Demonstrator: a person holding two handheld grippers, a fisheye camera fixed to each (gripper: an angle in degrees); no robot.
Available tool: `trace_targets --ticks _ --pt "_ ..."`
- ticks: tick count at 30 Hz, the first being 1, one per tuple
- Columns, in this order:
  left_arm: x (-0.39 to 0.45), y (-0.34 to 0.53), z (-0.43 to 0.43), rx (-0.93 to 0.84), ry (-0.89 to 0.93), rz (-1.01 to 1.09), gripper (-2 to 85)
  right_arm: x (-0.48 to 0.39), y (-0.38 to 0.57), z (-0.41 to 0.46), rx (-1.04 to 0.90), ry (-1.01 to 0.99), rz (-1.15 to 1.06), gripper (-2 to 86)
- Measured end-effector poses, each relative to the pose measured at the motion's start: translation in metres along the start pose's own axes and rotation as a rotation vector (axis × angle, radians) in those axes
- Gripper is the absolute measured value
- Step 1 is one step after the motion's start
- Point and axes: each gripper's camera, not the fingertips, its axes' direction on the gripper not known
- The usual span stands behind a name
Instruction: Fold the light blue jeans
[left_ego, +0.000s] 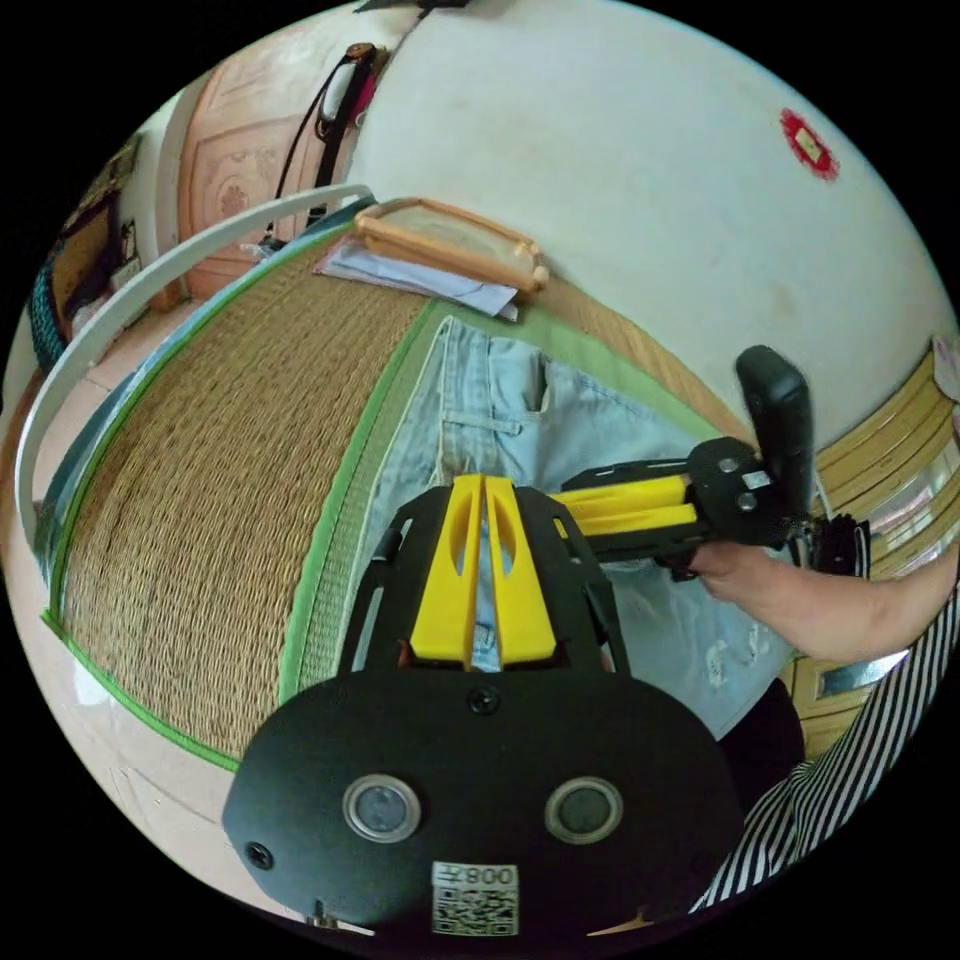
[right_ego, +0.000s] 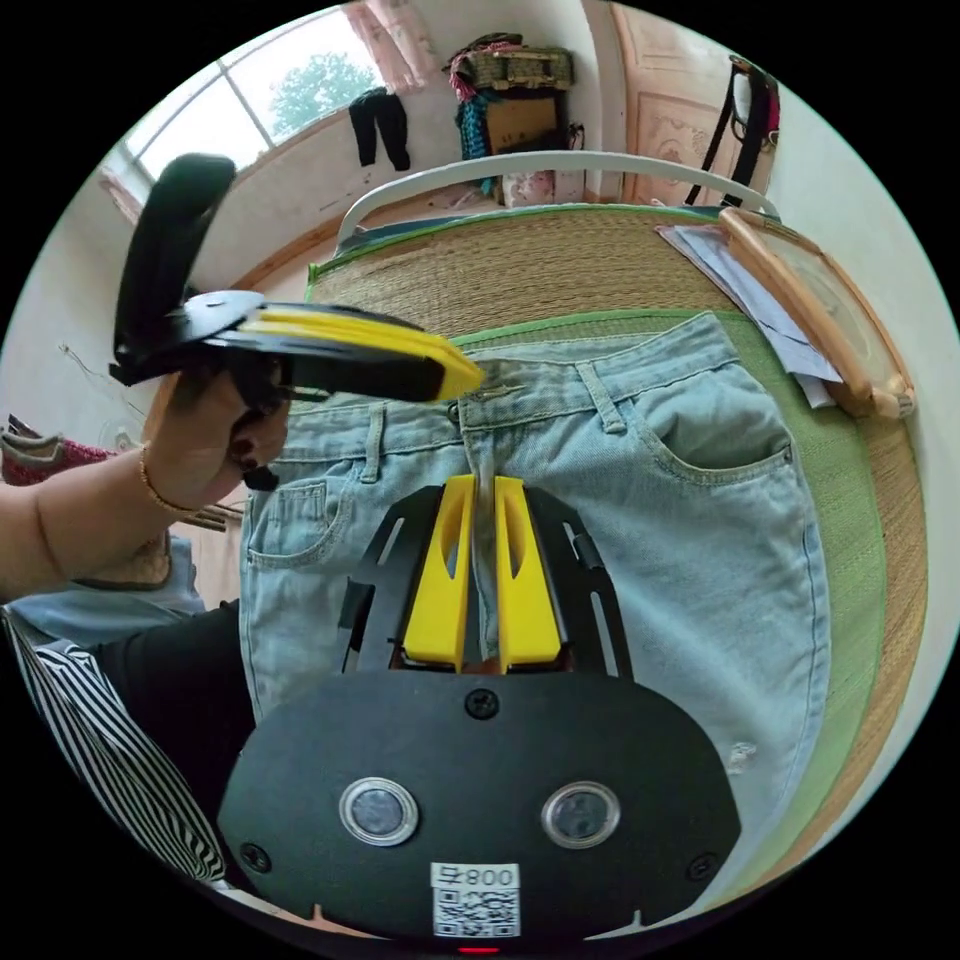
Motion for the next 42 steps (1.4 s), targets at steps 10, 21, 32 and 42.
trace_targets --ticks 10,21,32,42 --pt "0.017 -0.016 0.027 -0.021 -0.032 0.024 0.1 0.043 0.048 -0.017 0.046 -0.094 0.182 0.4" --pt "0.061 -0.084 0.023 0.067 0.156 0.177 2.9 0.076 0.061 -0.069 0.112 -0.099 0.231 1.8" --pt "0.139 -0.243 0.115 -0.167 0.107 0.430 9.4 0.199 0.096 -0.135 -0.025 0.208 0.346 9.0" --pt "0.211 -0.298 0.213 -0.551 -0.082 0.632 12.6 0.228 0.099 -0.115 -0.220 0.249 0.309 9.9"
